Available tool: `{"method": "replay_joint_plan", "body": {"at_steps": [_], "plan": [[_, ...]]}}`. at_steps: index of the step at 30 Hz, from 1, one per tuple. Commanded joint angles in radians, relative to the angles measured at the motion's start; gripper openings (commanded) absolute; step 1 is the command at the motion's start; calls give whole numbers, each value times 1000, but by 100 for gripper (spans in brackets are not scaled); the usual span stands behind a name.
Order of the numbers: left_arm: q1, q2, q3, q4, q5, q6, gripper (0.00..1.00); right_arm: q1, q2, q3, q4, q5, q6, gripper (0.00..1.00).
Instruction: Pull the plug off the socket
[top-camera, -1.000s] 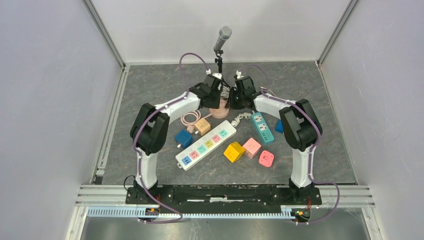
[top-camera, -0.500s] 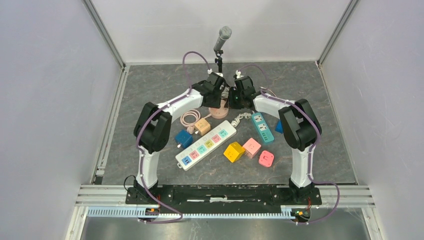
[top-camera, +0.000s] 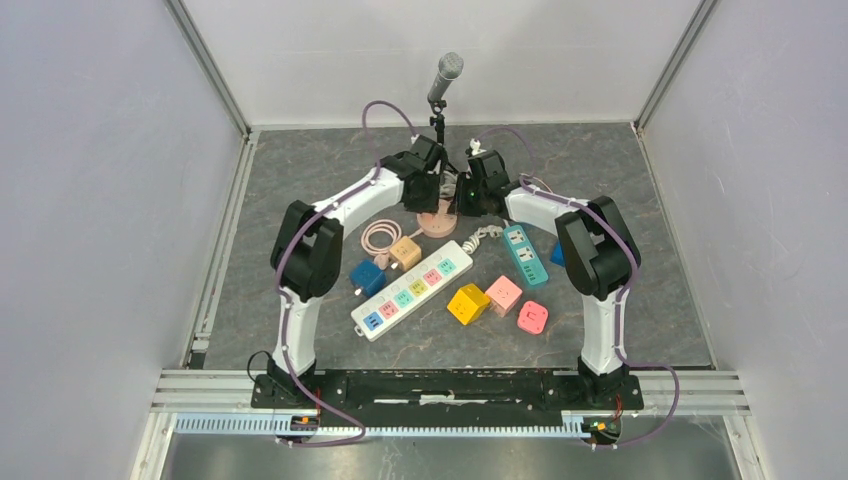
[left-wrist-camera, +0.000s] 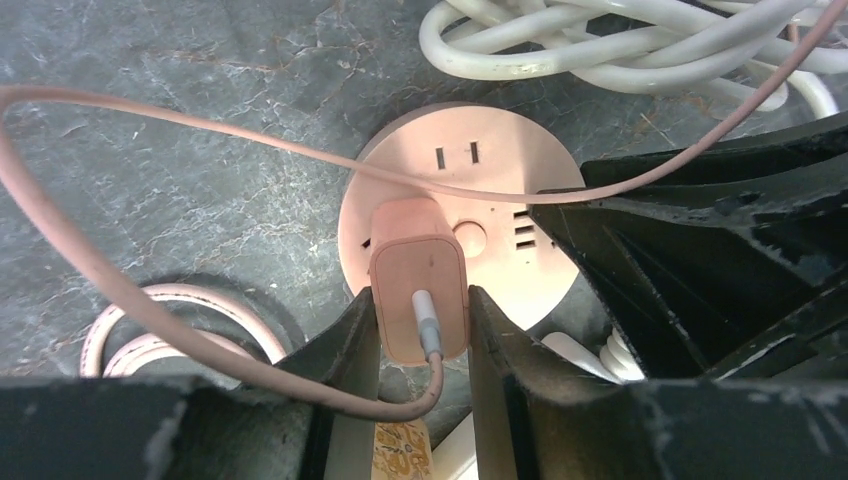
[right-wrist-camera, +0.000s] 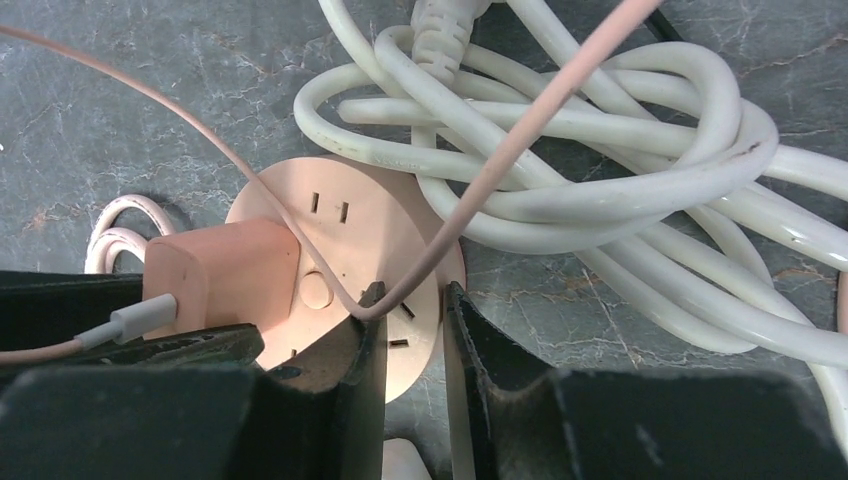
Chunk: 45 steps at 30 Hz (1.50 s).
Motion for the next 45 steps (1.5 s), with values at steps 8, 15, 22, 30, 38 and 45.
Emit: {"method": "replay_joint_plan", "body": {"at_steps": [8, 15, 22, 30, 38, 45], "plan": [[-42, -52, -44, 107, 315, -107, 9, 27, 100, -43, -137, 24, -32, 24], [-124, -33, 82, -69, -24, -11, 9, 28, 107, -36, -140, 19, -36, 24], [-97, -48, 52, -16, 164, -54, 9, 29, 112, -29, -146, 17, -37, 24], [-91, -93, 31, 9, 127, -66, 9, 29, 110, -35, -135, 5, -40, 23], [-45, -131, -101, 206, 361, -114, 10, 29, 108, -42, -125, 0, -40, 22], [-97, -133, -55, 131, 178, -98, 10, 30, 118, -31, -129, -6, -43, 22]]}}
